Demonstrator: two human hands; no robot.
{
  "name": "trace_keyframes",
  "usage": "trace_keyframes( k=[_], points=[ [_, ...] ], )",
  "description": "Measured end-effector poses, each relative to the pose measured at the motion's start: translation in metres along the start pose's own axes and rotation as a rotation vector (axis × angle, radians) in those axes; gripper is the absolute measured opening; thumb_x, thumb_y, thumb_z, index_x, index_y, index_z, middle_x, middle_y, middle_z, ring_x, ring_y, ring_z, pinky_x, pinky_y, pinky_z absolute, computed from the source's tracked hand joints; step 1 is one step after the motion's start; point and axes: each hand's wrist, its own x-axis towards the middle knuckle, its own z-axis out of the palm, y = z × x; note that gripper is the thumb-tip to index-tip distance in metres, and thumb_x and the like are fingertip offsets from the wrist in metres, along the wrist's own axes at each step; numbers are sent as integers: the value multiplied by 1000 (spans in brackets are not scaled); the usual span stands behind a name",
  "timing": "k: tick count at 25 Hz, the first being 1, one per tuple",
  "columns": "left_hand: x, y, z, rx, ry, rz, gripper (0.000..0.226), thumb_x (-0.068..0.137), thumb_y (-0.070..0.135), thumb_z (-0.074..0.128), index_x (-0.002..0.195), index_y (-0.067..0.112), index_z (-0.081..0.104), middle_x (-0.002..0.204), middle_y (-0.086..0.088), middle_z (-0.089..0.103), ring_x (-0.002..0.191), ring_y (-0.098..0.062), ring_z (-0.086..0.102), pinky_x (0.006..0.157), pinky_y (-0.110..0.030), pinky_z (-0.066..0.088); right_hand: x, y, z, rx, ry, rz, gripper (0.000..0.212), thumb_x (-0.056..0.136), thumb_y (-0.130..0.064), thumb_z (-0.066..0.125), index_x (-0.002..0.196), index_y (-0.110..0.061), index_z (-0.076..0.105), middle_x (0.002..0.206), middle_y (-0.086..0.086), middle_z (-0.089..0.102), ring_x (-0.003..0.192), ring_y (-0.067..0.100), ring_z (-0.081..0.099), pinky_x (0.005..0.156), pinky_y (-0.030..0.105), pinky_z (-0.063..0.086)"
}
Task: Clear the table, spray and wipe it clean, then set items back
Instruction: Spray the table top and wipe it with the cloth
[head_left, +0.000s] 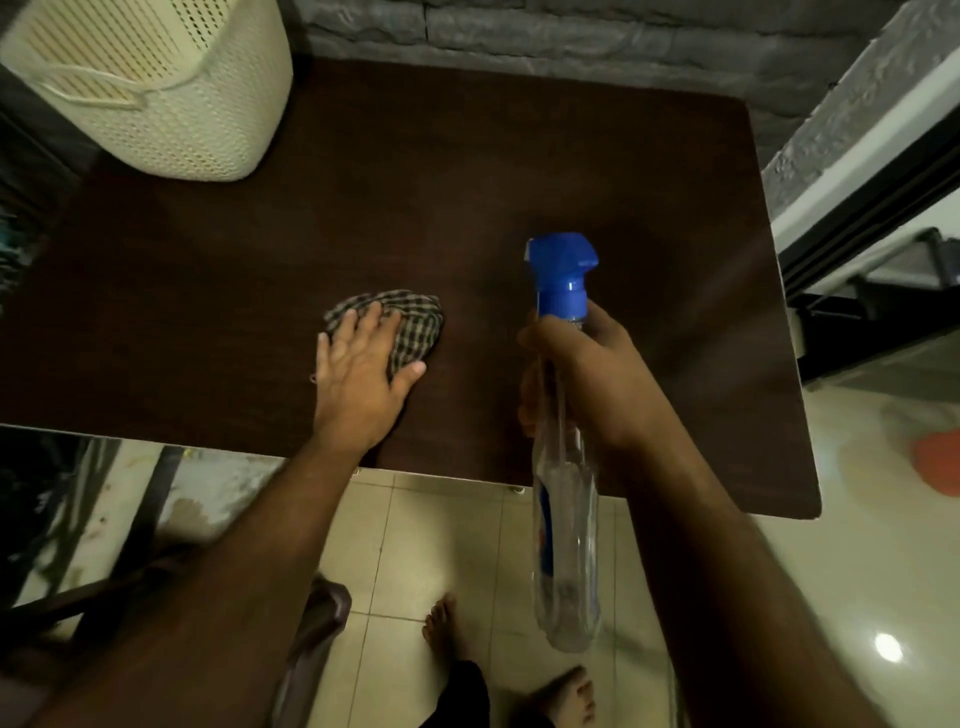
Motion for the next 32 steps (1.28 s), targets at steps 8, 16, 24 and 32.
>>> trace_keyframes(
  k=[8,16,24,32],
  points=[
    [-48,19,7,-197,39,63,48,95,29,54,142,31,43,153,12,33,145,-8,17,120,-40,6,32,-8,10,-7,-13,-77,17,88,-20,61,103,-20,53,82,14,58,67,28,58,66,44,54],
    [-22,83,-40,-834,90,-345,31,95,21,55,126,26,56,114,5,66,105,-13,63,94,-42,51,36,-66,-33,-100,-111,-223,16,89,-11,59,102,-19,52,73,12,61,62,26,61,66,40,57],
    [-38,172,-109,-1423,55,-526,22,98,20,53,119,21,60,108,-5,72,102,-24,68,95,-52,50,-6,-113,-82,-165,-63,-417,34,91,-22,63,115,-42,51,94,3,65,84,15,68,74,27,57],
    [-12,212,-167,-1508,76,-423,27,97,20,54,124,21,57,107,-3,73,99,-20,70,91,-43,54,-20,-138,-108,-215,53,-444,20,91,-30,65,110,-27,58,87,-5,62,83,6,64,73,20,49]
  ],
)
